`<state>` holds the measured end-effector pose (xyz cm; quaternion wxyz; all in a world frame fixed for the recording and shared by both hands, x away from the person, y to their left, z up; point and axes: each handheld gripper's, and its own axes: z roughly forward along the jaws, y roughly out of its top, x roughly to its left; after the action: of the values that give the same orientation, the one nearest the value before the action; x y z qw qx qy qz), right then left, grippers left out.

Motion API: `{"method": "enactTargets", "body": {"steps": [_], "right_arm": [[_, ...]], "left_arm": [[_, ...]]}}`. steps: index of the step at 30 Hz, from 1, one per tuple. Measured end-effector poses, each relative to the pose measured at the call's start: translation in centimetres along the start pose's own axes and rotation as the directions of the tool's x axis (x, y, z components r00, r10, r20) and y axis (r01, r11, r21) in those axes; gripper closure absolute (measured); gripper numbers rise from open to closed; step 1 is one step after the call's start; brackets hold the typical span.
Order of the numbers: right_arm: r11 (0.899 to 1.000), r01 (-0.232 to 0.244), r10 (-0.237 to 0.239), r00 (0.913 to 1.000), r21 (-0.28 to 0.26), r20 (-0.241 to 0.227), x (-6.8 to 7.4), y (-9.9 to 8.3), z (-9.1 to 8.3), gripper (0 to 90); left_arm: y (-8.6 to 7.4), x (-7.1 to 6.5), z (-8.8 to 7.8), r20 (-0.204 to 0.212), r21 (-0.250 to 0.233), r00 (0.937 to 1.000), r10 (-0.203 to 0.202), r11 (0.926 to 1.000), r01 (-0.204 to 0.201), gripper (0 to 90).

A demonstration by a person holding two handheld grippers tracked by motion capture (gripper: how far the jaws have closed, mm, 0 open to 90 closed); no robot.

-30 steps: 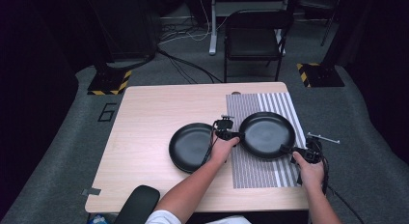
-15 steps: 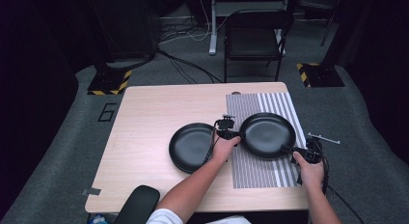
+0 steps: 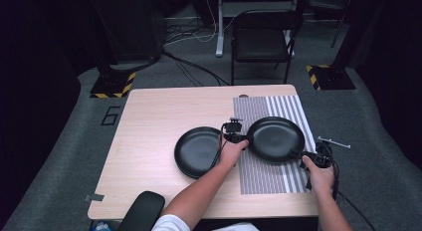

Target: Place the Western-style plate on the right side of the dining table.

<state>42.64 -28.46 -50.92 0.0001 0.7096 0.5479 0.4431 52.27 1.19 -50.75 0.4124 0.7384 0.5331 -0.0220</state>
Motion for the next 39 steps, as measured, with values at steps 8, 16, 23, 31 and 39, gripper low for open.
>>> {"method": "enactTargets", "body": {"steps": [8, 16, 23, 31, 39], "right_arm": [[1.0, -0.007, 0.007, 1.0, 0.003, 0.007, -0.2, 0.1, 0.3, 66.1], [1.0, -0.022, 0.022, 0.9997, 0.008, 0.009, -0.4, 0.0, 0.5, 65.9], [0.999, -0.025, 0.024, 0.9991, 0.032, 0.036, -0.3, -0.1, 0.6, 64.0], [0.994, 0.086, -0.094, 0.9869, 0.066, 0.131, 0.4, -0.3, 0.0, 60.8], [0.985, 0.156, -0.17, 0.9611, 0.079, 0.218, 1.5, -0.2, -0.4, 58.8]], "left_arm": [[0.2, -0.1, 0.3, -0.018, 0.012, 0.9998, -0.009, 0.9999, 0.01, 68.8], [0.2, -0.2, 0.5, -0.031, 0.019, 0.9995, -0.008, 0.9998, 0.008, 68.7], [0.2, -0.2, 0.5, -0.033, 0.012, 0.9993, 0.016, 0.9998, -0.015, 69.2], [0.0, -0.6, 0.1, -0.049, -0.011, 0.996, 0.074, 0.9972, -0.075, 63.7], [0.2, -0.5, -1.5, -0.01, -0.057, 0.9981, 0.06, 0.9965, -0.061, 60.7]]}}
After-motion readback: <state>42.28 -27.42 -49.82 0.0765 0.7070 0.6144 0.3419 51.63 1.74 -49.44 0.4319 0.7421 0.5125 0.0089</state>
